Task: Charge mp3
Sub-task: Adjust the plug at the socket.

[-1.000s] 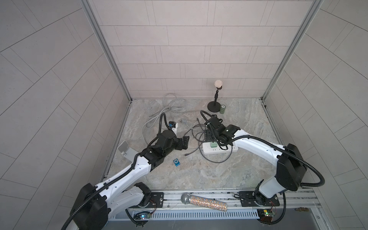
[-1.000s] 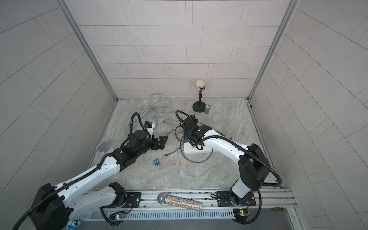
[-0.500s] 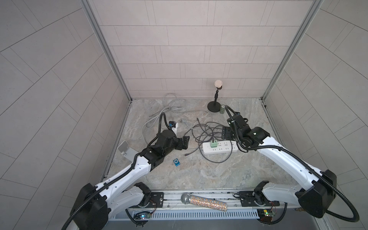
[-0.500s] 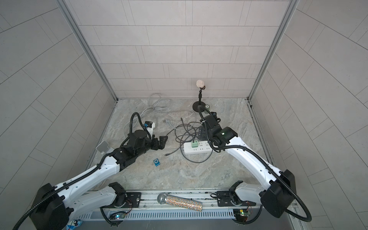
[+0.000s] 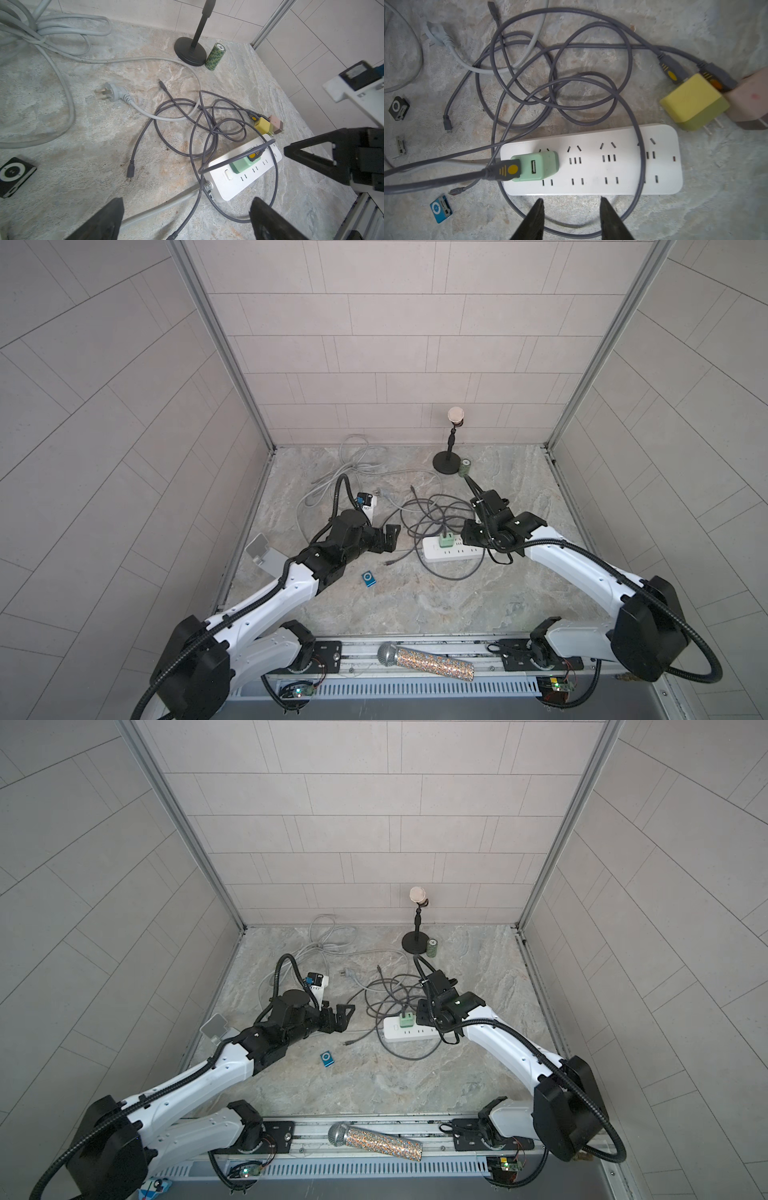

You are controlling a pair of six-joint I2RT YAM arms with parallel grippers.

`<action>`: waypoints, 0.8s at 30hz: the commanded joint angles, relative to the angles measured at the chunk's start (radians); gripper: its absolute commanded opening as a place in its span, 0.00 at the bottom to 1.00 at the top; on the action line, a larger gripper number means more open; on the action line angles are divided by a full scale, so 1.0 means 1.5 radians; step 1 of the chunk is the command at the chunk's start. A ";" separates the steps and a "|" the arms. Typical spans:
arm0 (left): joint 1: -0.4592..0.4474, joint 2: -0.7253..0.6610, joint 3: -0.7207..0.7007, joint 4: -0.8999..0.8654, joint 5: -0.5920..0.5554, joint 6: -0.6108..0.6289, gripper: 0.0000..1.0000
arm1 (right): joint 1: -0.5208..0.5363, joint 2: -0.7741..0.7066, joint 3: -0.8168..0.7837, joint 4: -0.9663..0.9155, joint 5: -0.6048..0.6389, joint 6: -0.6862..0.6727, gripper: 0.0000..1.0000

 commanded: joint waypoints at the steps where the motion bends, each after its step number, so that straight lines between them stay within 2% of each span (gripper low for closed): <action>1: 0.003 -0.002 -0.002 0.030 0.012 0.000 0.99 | -0.008 0.014 0.000 0.042 -0.040 0.022 0.49; 15: 0.002 0.001 -0.007 0.034 0.012 -0.001 0.99 | -0.007 0.101 0.027 0.071 -0.065 0.028 0.44; 24: 0.003 0.001 -0.013 0.030 0.000 0.000 0.99 | 0.000 0.128 0.000 0.077 -0.054 0.030 0.40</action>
